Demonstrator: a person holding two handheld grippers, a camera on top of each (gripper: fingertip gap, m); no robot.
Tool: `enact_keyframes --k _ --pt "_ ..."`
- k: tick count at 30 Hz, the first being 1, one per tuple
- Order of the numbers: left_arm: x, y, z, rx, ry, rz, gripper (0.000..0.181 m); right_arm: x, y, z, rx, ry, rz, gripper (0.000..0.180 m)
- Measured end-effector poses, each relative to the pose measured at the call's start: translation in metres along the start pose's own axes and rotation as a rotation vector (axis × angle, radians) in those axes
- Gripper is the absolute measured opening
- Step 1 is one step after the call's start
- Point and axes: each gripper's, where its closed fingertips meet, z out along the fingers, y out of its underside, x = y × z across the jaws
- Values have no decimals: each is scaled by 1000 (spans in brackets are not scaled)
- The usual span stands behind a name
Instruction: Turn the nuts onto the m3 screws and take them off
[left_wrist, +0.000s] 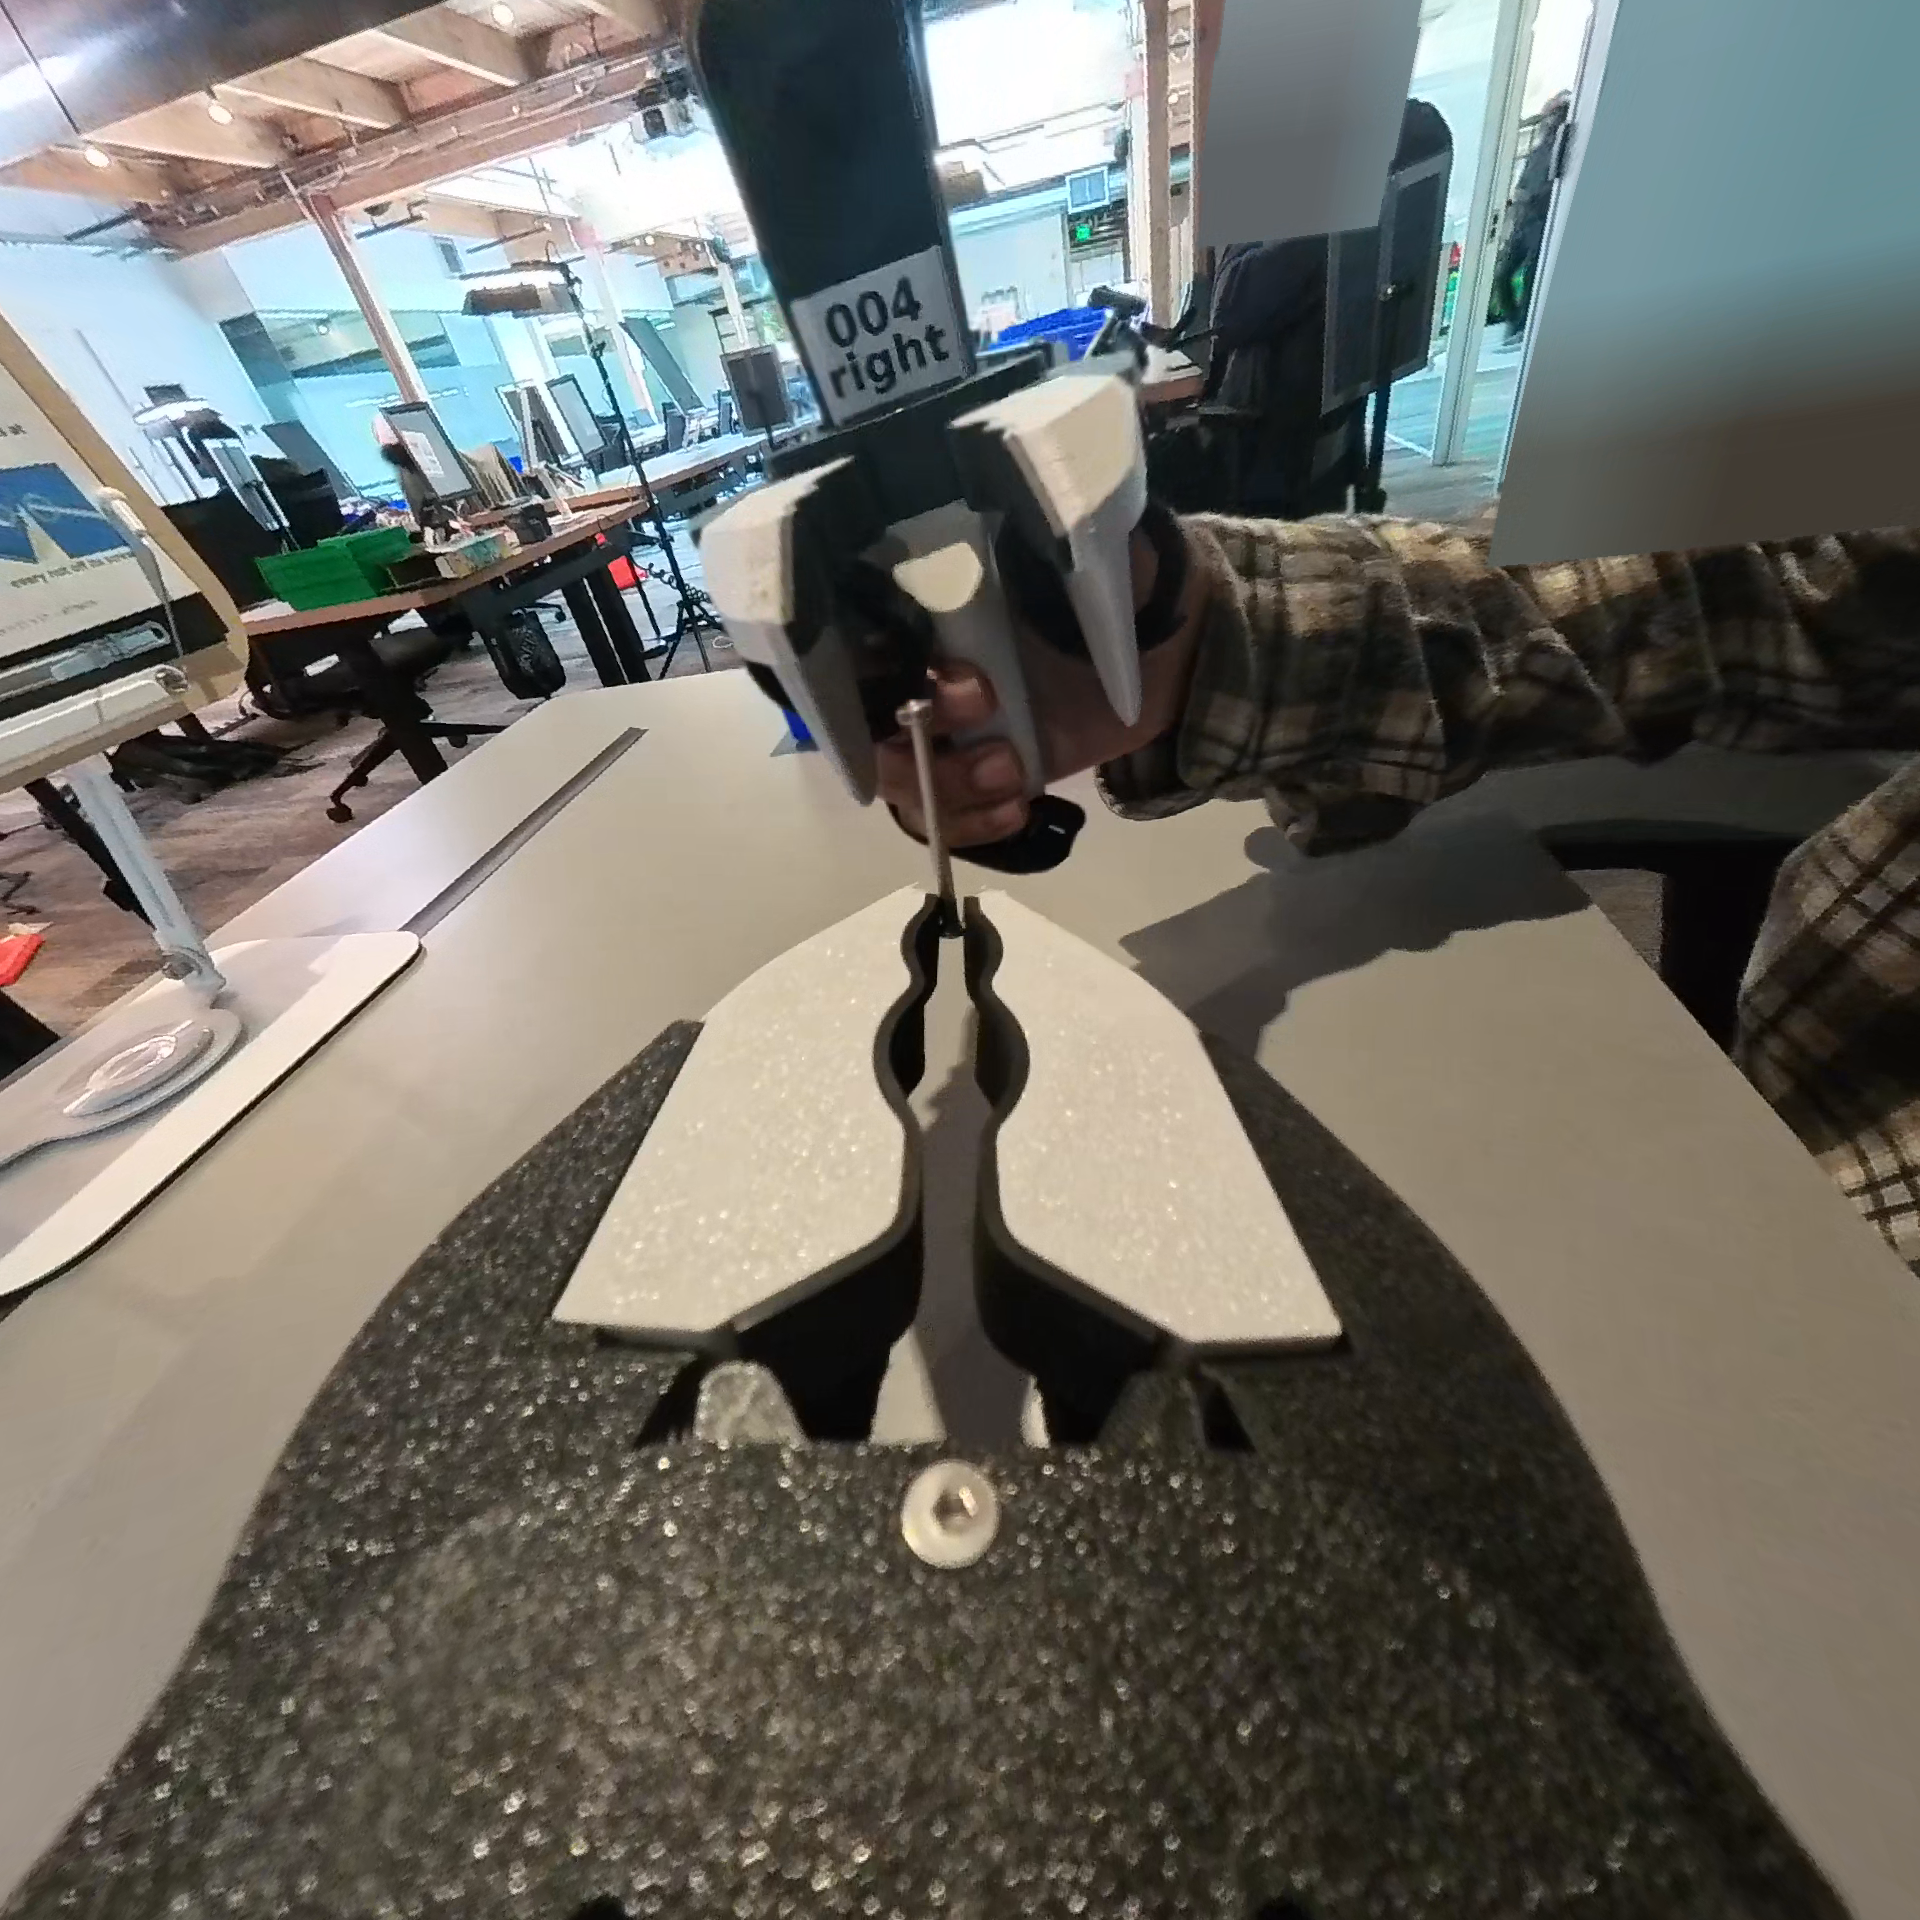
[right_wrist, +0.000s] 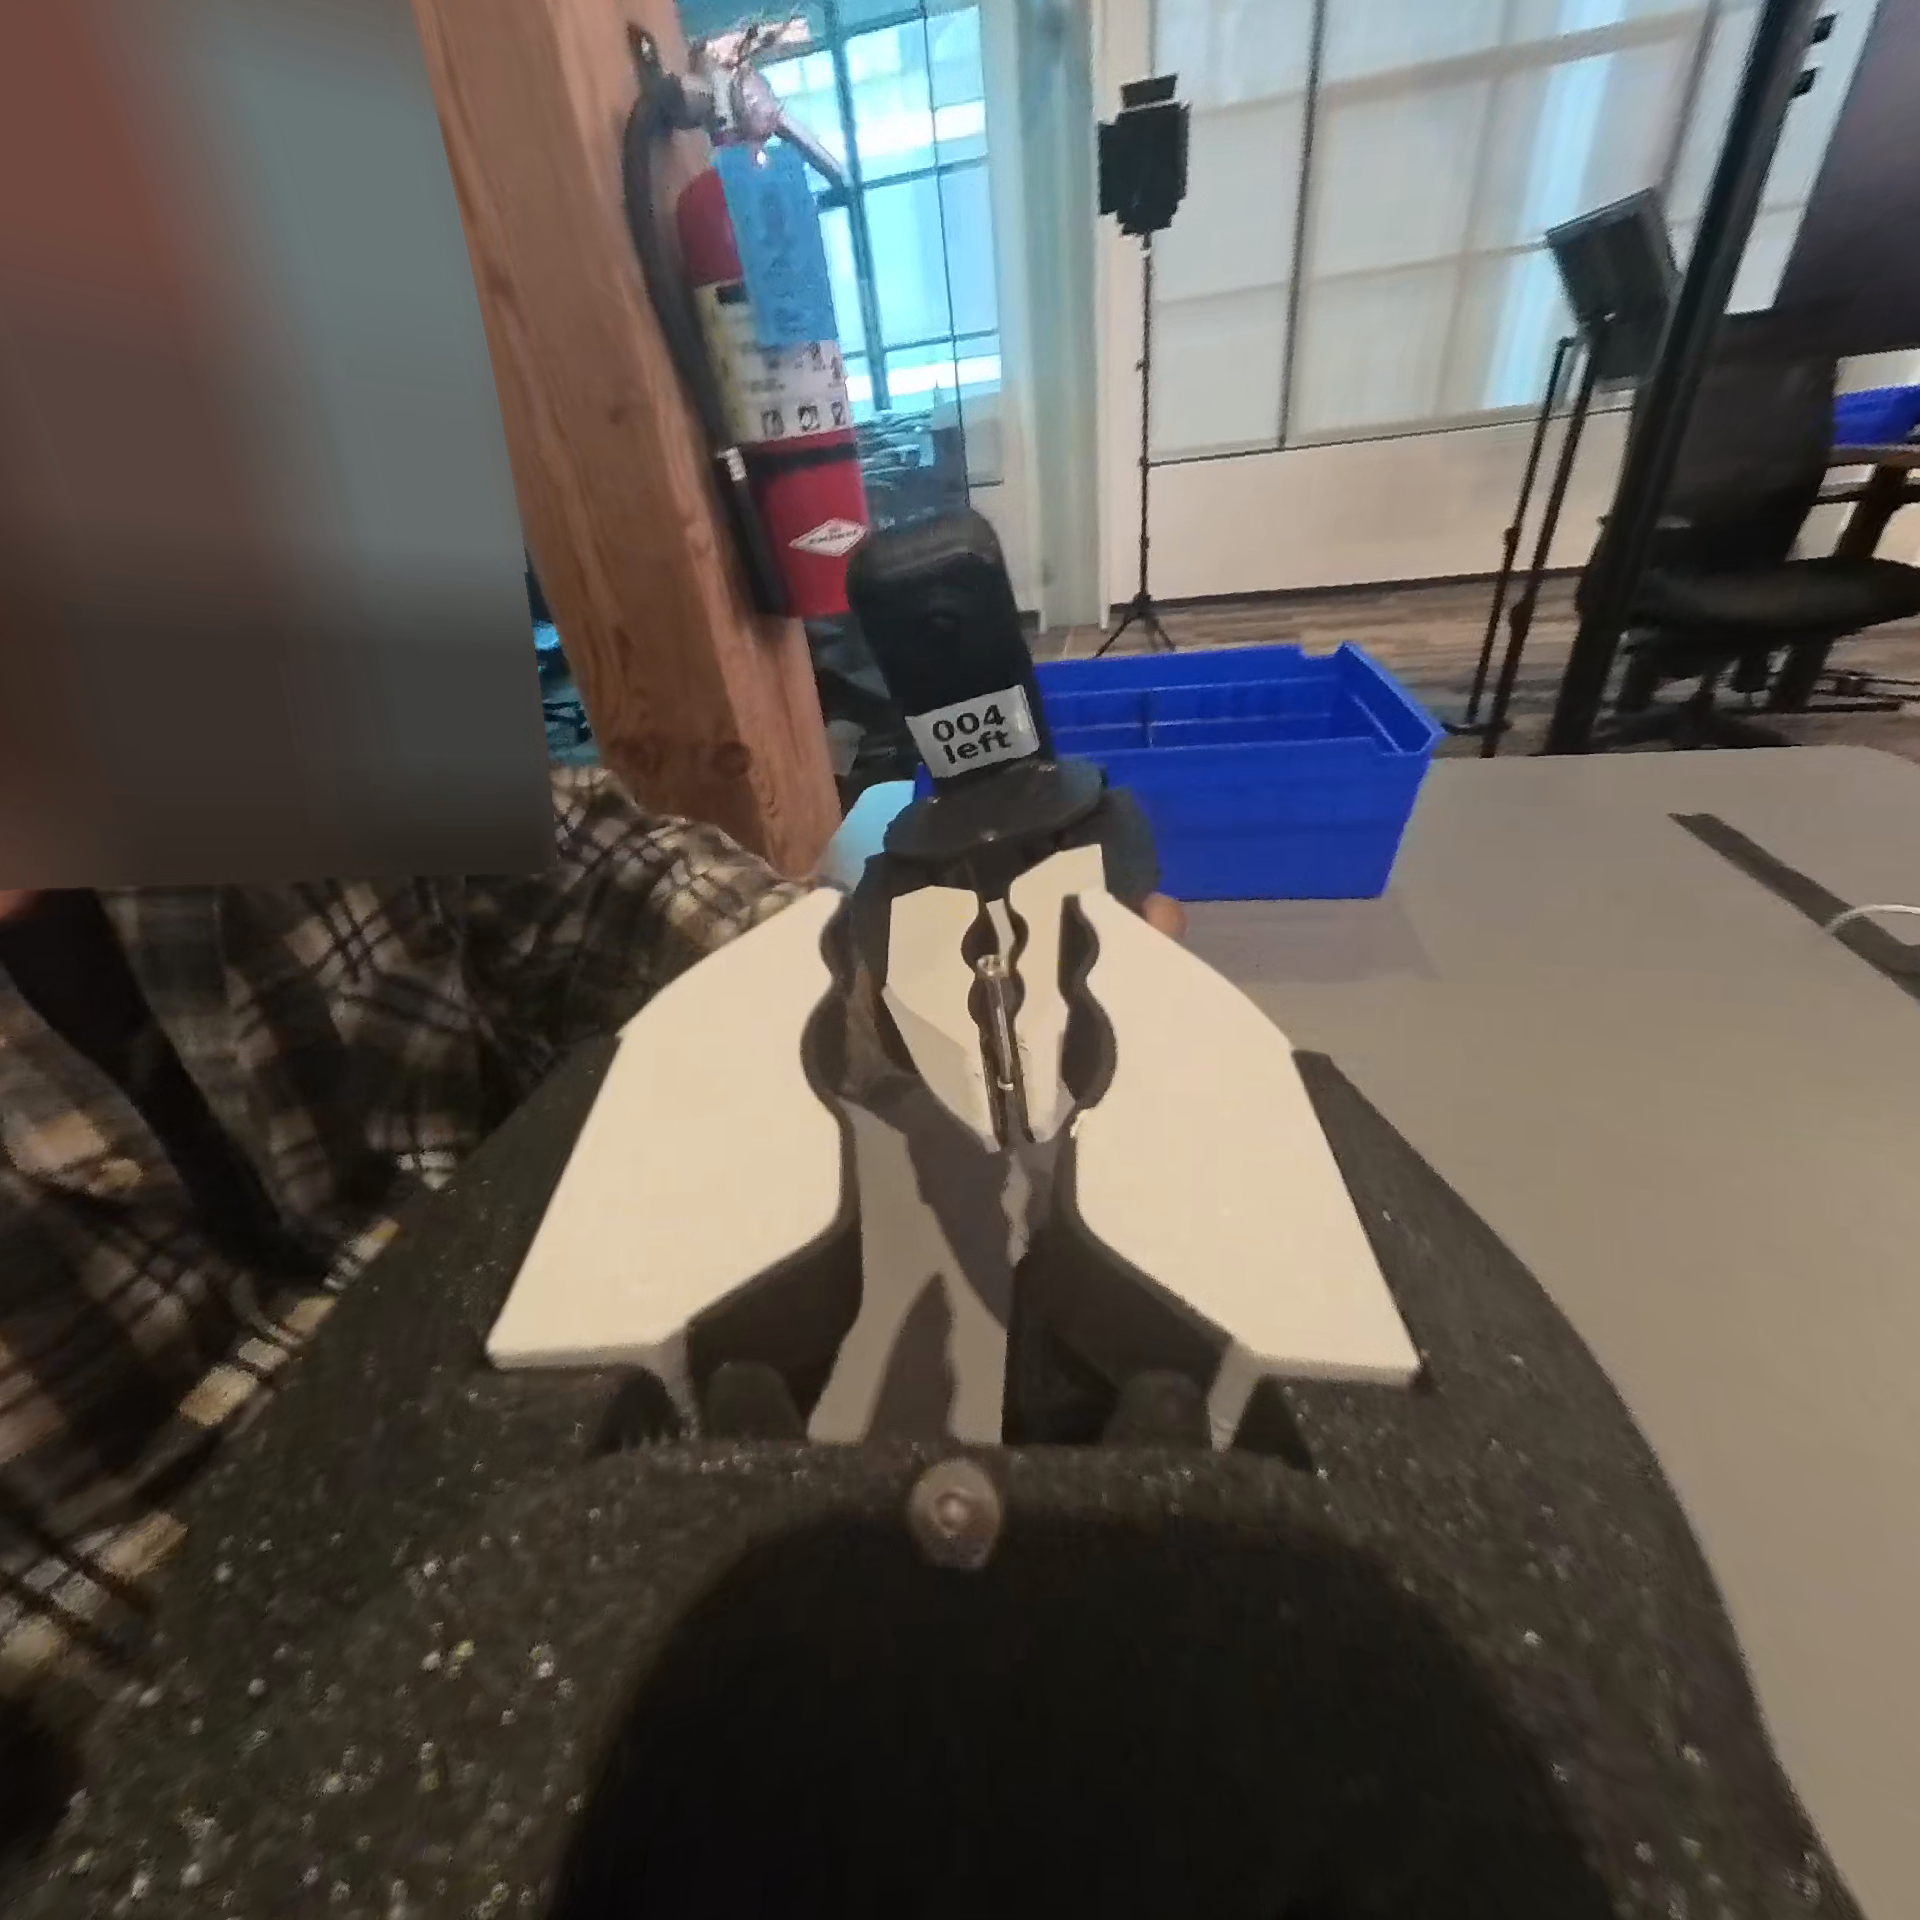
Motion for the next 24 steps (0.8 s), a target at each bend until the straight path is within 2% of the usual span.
enact_keyframes --k 9,24 --pt "0 -1 -1 3 2 2 3 3 9 9 -46 -88 32 28" --pt "0 -1 -2 3 0 6 4 3 10 12 -17 -146 115 18"
